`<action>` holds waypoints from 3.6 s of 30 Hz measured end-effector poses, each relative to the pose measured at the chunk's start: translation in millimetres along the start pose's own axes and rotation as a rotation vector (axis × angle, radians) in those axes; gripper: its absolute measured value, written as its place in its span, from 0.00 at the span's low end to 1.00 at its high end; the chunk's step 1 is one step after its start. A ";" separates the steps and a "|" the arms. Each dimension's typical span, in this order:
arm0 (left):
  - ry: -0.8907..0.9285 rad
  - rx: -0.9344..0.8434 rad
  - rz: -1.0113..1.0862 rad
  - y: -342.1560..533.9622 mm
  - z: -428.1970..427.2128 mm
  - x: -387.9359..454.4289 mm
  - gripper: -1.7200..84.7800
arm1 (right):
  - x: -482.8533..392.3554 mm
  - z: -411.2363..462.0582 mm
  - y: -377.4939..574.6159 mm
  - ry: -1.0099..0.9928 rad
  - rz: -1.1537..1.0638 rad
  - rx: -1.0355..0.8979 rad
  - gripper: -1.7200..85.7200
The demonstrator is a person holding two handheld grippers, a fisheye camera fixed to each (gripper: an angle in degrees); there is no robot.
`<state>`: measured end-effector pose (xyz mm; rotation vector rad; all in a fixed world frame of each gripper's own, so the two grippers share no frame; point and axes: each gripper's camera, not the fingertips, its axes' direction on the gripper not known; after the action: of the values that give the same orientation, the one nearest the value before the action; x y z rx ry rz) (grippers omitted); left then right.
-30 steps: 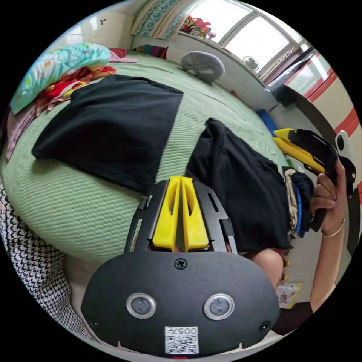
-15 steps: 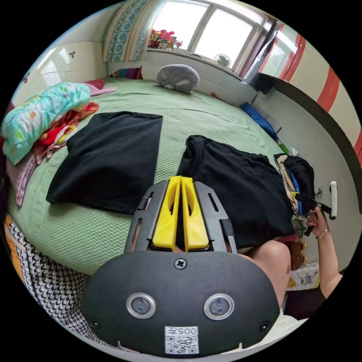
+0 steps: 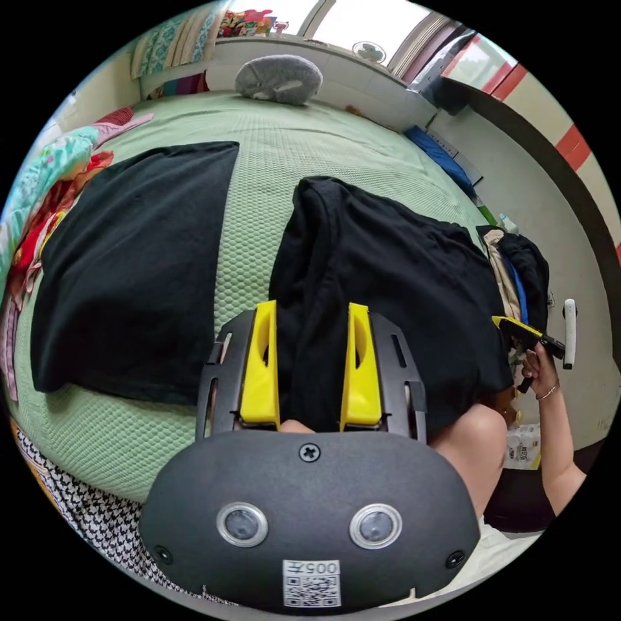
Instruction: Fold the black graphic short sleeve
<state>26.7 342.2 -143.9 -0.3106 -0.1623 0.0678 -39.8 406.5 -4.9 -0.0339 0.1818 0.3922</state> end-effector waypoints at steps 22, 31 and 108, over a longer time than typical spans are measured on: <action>-0.085 -0.004 0.132 69.7 -27.5 47.0 0.08 | -54.9 6.1 0.6 0.026 -0.051 0.022 0.03; -0.106 0.016 0.102 94.7 -34.9 60.8 0.07 | -71.3 11.7 -6.1 0.032 -0.040 0.044 0.03; -0.209 0.009 0.166 50.9 -79.1 149.6 0.09 | -212.6 -1.2 -294.9 0.121 -0.056 0.069 0.07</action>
<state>185.3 380.6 -211.7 -0.3069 -0.3429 0.2657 -120.1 53.9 32.1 0.0049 0.3131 0.3278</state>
